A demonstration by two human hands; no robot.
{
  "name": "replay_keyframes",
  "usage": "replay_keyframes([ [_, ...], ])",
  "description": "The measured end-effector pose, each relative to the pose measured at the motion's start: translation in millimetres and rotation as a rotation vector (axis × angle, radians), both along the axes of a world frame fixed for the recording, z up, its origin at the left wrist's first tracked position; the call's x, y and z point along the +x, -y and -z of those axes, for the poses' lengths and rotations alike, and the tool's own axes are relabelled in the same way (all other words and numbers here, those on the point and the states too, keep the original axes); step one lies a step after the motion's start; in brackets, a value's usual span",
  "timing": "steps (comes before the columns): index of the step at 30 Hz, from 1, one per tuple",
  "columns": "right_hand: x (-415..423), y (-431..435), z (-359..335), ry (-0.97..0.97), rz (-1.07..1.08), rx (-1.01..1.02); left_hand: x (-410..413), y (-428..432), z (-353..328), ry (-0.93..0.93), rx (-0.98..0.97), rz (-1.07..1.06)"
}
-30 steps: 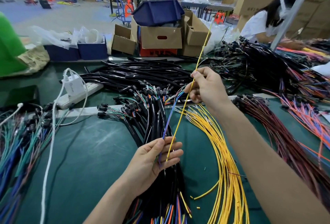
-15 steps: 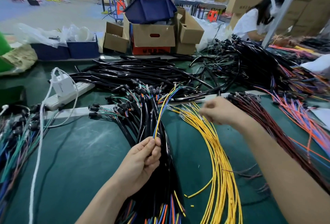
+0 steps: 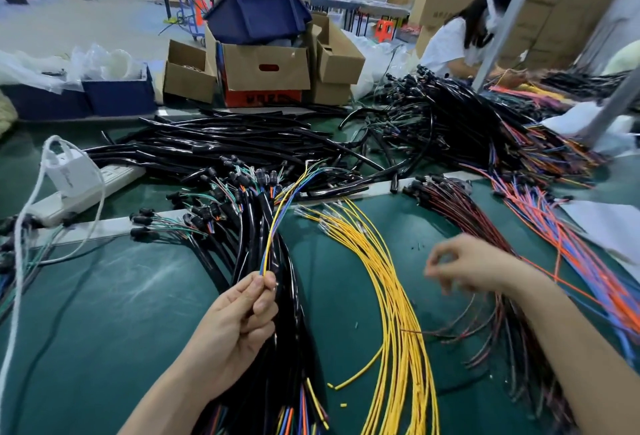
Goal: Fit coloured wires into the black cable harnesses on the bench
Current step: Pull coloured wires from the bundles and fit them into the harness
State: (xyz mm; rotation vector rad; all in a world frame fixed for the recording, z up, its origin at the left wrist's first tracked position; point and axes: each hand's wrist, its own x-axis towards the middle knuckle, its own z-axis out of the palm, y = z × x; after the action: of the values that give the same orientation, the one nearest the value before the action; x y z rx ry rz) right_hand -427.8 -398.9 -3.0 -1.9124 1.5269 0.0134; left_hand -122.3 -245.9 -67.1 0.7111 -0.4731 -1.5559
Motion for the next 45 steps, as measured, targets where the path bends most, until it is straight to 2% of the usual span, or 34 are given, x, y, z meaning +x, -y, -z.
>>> replay_keyframes([
  [2, -2.4, 36.4, 1.5, -0.019, 0.186, -0.369, -0.2, -0.3, -1.0, -0.016, 0.004, -0.006],
  [4, -9.0, 70.0, 5.9, -0.174, 0.310, -0.593, -1.0, -0.6, -2.8, -0.018, 0.014, -0.009],
  [6, -18.8, 90.9, 17.9, -0.320, 0.338, -0.620, -2.6, -1.5, -3.9, -0.017, 0.027, -0.019],
  [8, -23.3, 98.3, 34.0, -0.363, 0.367, -0.623, -3.6, -1.7, -5.1, -0.016, 0.034, -0.035],
  [14, -14.0, 95.4, 55.1, -0.223, 0.552, -0.786, -2.5, -0.5, -6.1, -0.041, 0.047, -0.040],
  [20, -7.3, 84.5, 47.7, -0.052, 0.549, -1.027, -2.6, 0.2, -5.1, -0.072, 0.058, -0.036],
  [24, -1.8, 83.5, 32.5, 0.133, 0.631, -1.021, -3.4, -0.2, -7.1, -0.073, 0.062, -0.035],
  [29, 19.5, 80.4, -6.2, 0.192, 0.522, -1.049, -2.8, -1.3, -6.5, -0.080, 0.053, -0.027],
  [32, 40.5, 80.0, -53.2, 0.282, 0.437, -1.018, -3.2, -1.3, -5.1, -0.083, 0.045, -0.038],
  [36, 54.7, 63.8, -128.5, 0.341, 0.376, -1.188, -6.3, -0.2, -4.2, -0.052, 0.031, -0.082],
  [39, 55.5, 44.8, -179.0, 0.531, 0.290, -1.205, -6.6, -0.4, -4.5, -0.036, 0.023, -0.081],
  [41, 52.7, 33.5, -201.7, 0.711, 0.285, -1.107, -6.2, -0.9, -4.6, -0.038, 0.025, -0.067],
  [44, 53.0, 18.0, -218.6, 0.870, 0.268, -0.731, -5.9, -0.6, -5.2, -0.045, 0.038, -0.070],
  [45, 54.2, 14.0, -219.4, 0.905, 0.237, -0.673, -5.8, 0.2, -5.0, -0.049, 0.043, -0.069],
])
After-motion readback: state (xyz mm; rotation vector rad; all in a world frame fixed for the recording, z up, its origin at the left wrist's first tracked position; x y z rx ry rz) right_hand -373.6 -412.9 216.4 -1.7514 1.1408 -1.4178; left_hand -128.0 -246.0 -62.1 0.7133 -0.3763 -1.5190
